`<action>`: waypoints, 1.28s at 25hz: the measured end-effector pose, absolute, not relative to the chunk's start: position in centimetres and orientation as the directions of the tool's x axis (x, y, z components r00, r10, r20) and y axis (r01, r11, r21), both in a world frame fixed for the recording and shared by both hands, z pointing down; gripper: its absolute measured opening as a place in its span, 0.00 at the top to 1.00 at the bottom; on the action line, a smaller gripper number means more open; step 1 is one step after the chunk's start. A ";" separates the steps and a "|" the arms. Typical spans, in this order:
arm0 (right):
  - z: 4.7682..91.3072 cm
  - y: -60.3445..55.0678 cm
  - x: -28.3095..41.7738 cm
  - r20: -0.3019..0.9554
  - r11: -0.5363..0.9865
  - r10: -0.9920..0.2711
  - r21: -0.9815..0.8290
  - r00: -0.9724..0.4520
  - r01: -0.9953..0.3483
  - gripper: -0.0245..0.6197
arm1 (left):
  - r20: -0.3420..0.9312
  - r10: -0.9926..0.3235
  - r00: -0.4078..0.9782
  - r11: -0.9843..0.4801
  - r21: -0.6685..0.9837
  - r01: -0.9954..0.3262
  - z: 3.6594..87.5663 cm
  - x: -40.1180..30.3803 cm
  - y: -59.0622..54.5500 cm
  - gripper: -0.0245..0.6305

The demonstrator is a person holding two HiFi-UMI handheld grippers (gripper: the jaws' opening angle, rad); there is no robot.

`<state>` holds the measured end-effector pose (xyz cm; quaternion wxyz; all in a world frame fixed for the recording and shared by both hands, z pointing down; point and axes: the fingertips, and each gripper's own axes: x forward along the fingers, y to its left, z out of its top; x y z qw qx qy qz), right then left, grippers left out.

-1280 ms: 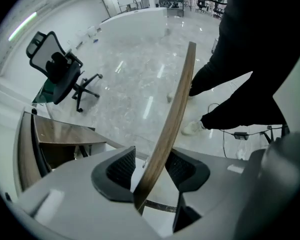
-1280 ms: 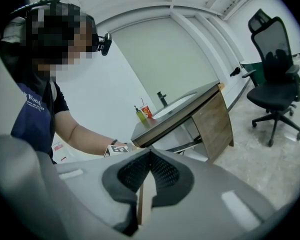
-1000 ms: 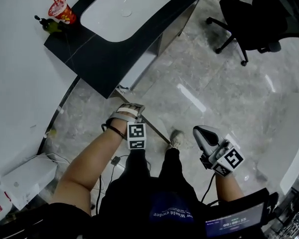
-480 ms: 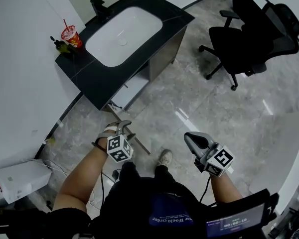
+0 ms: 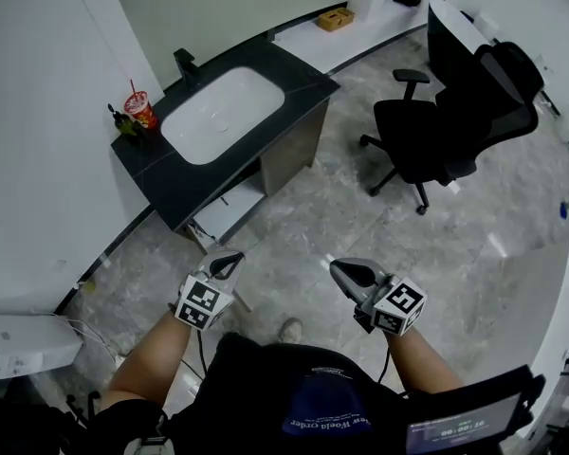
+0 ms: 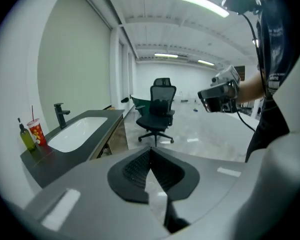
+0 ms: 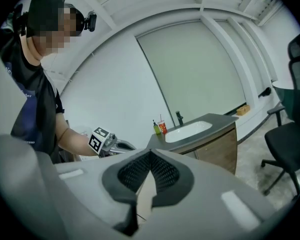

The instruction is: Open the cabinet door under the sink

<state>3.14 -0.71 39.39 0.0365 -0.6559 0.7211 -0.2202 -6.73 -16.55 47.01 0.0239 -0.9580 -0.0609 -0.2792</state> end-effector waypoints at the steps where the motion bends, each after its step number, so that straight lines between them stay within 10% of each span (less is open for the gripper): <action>1: 38.6 -0.7 3.2 0.233 0.057 -0.961 -0.362 -0.150 -0.930 0.96 | 0.513 0.102 0.852 -0.994 0.012 0.112 46.0 -6.3 -16.2 0.96; 32: 28.8 -13.0 20.7 0.122 0.211 -0.959 -0.288 -0.254 -0.934 0.96 | 0.293 0.008 0.956 -0.976 0.212 -0.057 35.1 9.9 -24.5 0.96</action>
